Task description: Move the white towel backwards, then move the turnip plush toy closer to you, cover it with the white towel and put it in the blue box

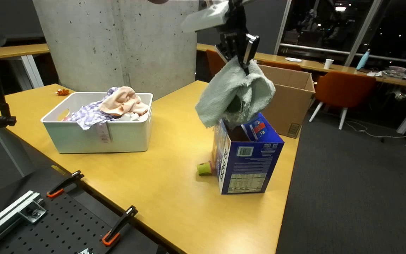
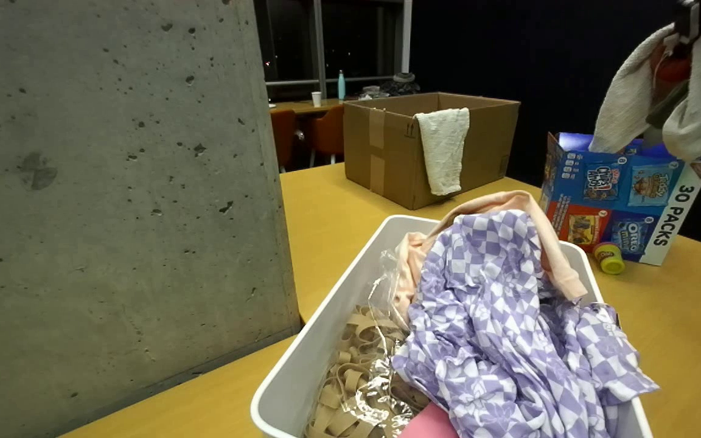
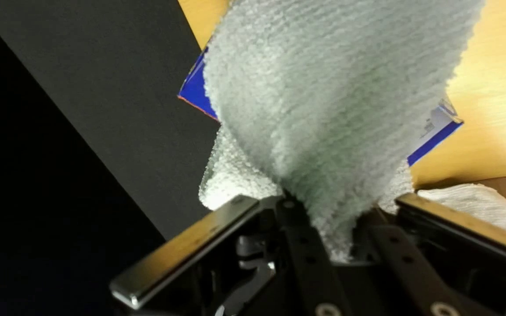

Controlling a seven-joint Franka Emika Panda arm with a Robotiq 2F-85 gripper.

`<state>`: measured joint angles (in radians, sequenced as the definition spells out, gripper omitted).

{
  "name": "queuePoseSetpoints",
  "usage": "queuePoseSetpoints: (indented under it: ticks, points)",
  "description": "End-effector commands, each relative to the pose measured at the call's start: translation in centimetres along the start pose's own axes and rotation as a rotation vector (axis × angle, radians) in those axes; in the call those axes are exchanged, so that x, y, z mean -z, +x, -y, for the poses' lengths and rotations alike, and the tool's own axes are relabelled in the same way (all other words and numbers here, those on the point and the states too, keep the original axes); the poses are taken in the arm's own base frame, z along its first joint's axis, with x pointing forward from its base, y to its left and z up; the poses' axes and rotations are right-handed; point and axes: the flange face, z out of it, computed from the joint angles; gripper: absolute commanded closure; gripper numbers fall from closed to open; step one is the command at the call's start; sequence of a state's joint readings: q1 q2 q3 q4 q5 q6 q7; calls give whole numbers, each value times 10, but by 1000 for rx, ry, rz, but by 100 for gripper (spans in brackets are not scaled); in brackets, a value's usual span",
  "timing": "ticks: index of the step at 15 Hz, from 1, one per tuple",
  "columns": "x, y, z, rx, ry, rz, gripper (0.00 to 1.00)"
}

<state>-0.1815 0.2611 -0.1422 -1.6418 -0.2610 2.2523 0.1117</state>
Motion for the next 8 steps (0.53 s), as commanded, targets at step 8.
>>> queuePoseSetpoints:
  ticks: [8]
  points:
    - [-152,18,30,49,127,115,96]
